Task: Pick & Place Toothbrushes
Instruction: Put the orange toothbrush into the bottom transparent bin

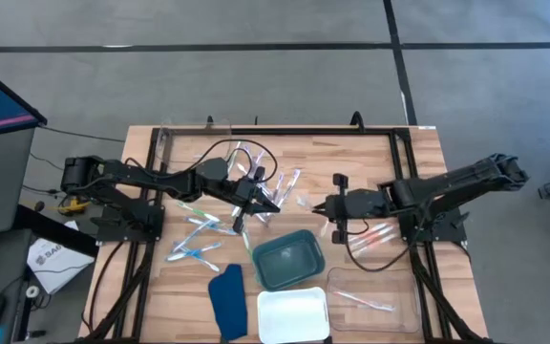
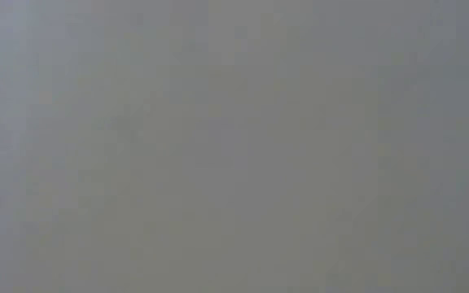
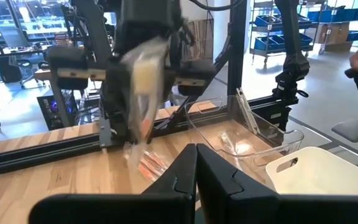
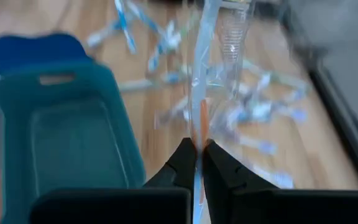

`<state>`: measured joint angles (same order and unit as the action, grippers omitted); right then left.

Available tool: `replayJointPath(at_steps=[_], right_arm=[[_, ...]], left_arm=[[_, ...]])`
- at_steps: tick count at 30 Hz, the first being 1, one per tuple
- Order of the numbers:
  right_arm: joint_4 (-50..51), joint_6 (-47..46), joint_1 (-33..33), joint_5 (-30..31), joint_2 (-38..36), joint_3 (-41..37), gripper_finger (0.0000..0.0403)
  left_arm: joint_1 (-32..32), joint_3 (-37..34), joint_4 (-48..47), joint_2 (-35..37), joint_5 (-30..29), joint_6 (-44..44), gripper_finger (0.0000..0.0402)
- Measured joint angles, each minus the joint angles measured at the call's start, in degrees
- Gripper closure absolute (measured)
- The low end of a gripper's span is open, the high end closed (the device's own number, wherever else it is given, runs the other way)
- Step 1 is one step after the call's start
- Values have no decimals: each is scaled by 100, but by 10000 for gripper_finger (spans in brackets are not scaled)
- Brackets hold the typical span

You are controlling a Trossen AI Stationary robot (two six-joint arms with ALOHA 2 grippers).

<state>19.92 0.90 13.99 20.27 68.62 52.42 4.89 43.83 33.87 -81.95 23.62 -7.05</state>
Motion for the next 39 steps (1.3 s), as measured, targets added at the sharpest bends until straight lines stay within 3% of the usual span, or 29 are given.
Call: replayJointPath(at_steps=[15, 25, 33, 39], right_arm=[[-1921, 623, 34, 232, 0, 0, 395], [-2897, 1031, 495, 219, 2, -2, 395], [-3905, 1170, 846, -689, 4, -2, 395], [-4190, 1177, 1010, -693, 4, -7, 396]], left_arm=[[2, 0, 9, 0, 15, 0, 399], [1, 0, 4, 0, -7, 0, 399], [1, 0, 4, 0, -5, -1, 399], [-5, 0, 25, 0, -4, 0, 399]])
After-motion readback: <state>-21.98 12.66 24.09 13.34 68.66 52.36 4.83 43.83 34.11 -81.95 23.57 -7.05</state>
